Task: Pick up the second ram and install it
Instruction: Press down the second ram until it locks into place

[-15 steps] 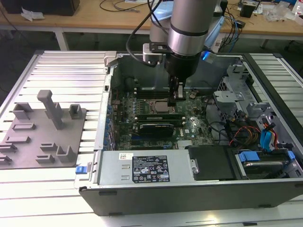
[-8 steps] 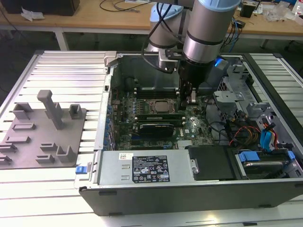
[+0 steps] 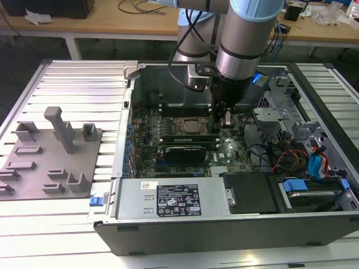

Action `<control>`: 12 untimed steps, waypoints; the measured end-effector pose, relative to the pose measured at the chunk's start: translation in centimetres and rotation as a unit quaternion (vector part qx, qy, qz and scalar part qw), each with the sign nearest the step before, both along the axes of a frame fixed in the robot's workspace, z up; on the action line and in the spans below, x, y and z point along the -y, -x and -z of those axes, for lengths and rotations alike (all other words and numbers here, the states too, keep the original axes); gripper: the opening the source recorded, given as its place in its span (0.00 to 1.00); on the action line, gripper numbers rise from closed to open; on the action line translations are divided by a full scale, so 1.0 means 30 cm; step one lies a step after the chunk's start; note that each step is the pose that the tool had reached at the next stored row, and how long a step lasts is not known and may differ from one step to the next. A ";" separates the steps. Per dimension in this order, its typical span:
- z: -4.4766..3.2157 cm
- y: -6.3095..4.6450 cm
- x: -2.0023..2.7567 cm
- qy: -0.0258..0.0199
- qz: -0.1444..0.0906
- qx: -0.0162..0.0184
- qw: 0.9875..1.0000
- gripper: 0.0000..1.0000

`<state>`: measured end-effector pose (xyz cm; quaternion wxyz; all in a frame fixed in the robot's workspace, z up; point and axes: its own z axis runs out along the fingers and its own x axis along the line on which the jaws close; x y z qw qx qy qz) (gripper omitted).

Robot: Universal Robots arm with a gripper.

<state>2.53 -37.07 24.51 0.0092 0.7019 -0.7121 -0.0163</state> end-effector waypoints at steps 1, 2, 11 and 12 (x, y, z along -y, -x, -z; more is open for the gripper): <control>0.008 0.000 -0.001 0.000 0.000 0.000 1.000 0.08; 0.015 0.000 -0.003 0.000 0.000 0.000 1.000 0.08; 0.045 0.000 -0.008 0.000 0.000 0.000 1.000 0.08; 0.049 0.000 -0.008 0.000 0.000 0.000 1.000 0.08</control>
